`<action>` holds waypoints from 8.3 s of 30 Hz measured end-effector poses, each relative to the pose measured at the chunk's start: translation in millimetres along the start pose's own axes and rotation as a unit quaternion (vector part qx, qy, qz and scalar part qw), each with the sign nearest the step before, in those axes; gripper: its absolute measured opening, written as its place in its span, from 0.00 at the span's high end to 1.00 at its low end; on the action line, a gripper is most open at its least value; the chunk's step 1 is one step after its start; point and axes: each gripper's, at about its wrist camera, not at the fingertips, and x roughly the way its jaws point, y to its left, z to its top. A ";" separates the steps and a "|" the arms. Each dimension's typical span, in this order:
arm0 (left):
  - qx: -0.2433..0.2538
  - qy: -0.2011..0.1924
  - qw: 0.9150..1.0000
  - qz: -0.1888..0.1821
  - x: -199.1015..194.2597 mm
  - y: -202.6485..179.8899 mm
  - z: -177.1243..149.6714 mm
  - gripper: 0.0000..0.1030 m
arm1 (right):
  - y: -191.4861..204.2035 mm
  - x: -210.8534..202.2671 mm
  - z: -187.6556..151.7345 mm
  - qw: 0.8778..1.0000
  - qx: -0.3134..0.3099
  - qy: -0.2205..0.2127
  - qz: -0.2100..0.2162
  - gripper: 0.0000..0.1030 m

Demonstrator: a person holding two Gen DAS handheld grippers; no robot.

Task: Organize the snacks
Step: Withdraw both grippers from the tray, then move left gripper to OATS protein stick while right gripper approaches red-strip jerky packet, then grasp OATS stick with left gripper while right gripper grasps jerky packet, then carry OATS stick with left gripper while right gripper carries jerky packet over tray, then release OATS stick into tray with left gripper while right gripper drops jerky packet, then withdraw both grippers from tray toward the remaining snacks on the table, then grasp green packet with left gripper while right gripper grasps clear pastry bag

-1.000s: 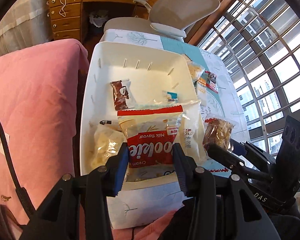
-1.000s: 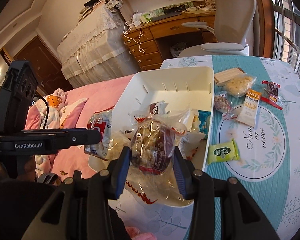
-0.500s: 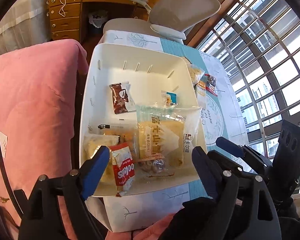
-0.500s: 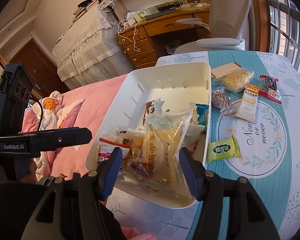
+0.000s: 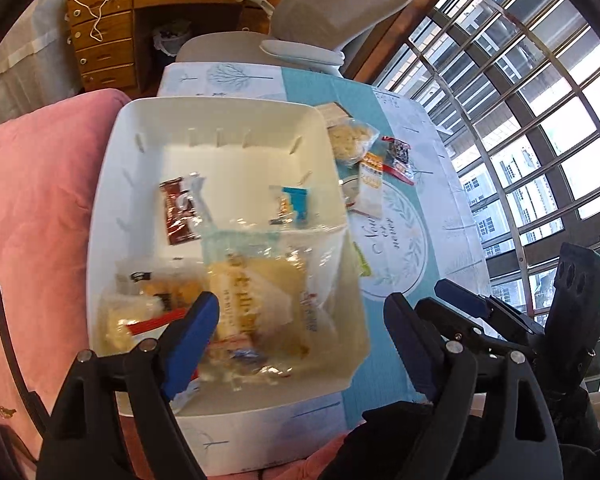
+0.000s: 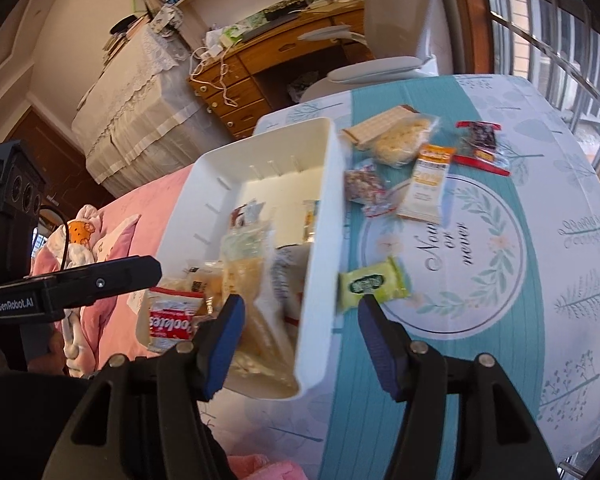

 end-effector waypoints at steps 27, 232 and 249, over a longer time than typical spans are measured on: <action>0.017 0.029 0.998 0.062 100.3 -154.8 78.2 0.19 | -183.3 -6.1 106.4 0.996 0.088 0.000 -0.013 0.37; -0.268 0.020 0.957 0.108 97.8 -143.7 -10.6 0.29 | -159.0 -40.9 103.1 0.995 -0.099 0.010 0.011 0.33; -0.515 -0.053 0.839 0.167 145.9 -122.5 -31.0 0.27 | -140.9 14.3 175.1 0.937 -0.349 -0.028 0.012 0.33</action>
